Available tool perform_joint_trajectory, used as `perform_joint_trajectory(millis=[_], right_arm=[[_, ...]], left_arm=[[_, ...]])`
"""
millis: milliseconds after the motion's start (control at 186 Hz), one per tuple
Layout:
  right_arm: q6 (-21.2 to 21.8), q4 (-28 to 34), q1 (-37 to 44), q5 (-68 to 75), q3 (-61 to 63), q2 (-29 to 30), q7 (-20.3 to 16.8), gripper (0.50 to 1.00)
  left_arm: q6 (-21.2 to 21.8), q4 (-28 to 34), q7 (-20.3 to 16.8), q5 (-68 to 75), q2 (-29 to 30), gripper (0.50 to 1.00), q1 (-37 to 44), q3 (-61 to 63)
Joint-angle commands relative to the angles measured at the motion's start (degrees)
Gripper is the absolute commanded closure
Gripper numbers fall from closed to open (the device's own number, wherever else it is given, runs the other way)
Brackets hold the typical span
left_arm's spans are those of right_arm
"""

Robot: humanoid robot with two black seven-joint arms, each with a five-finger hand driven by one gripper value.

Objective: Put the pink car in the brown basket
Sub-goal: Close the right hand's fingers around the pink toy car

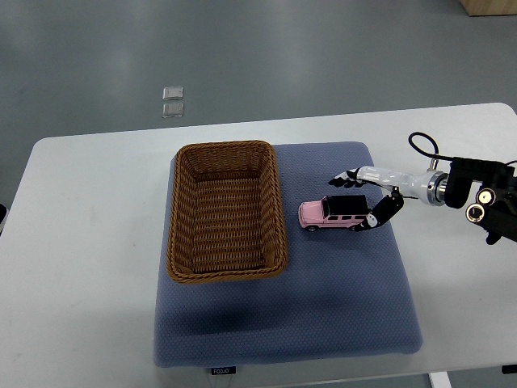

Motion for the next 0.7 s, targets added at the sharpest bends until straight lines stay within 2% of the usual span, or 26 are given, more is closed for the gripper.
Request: perform_joint_trajectory(millis=[0,371,424,494,553,602,693], right_arm=[[-0.46,-0.59,-0.07,0.04,-0.01,0.78,0.0,0.607],[-0.46,-1.91,-0.68,-0.4,-0.1,2.37,0.26,0.718],[-0.46,-1.91,-0.68,-0.4,-0.19,2.37,0.35,0.765],[-0.54,-2.0,-0.6,-0.48,-0.19,2.37,0.44,0.873],[-0.98,-2.17,-0.59,-0.48,-0.28,2.37,0.44,0.891],[-1.34,-2.35,-0.42,-0.48,-0.28,2.28,0.44,0.94],[-1.34,-2.35,-0.07,-0.4,-0.36,1.84,0.53,0.987]], left_arm=[[0.09,0.02,-0.01,0.02,0.0,0.5,0.0,0.0],[0.09,0.02,-0.01,-0.07,0.0,0.5,0.0,-0.17],[0.09,0.02,-0.01,-0.07,0.0,0.5,0.0,-0.17],[0.09,0.02,-0.01,-0.07,0.0,0.5,0.0,-0.17],[0.09,0.02,-0.01,-0.07,0.0,0.5,0.0,-0.17],[0.0,0.11,-0.01,-0.07,0.0,0.5,0.0,-0.17],[0.09,0.11,-0.01,-0.07,0.0,0.5,0.0,-0.17]])
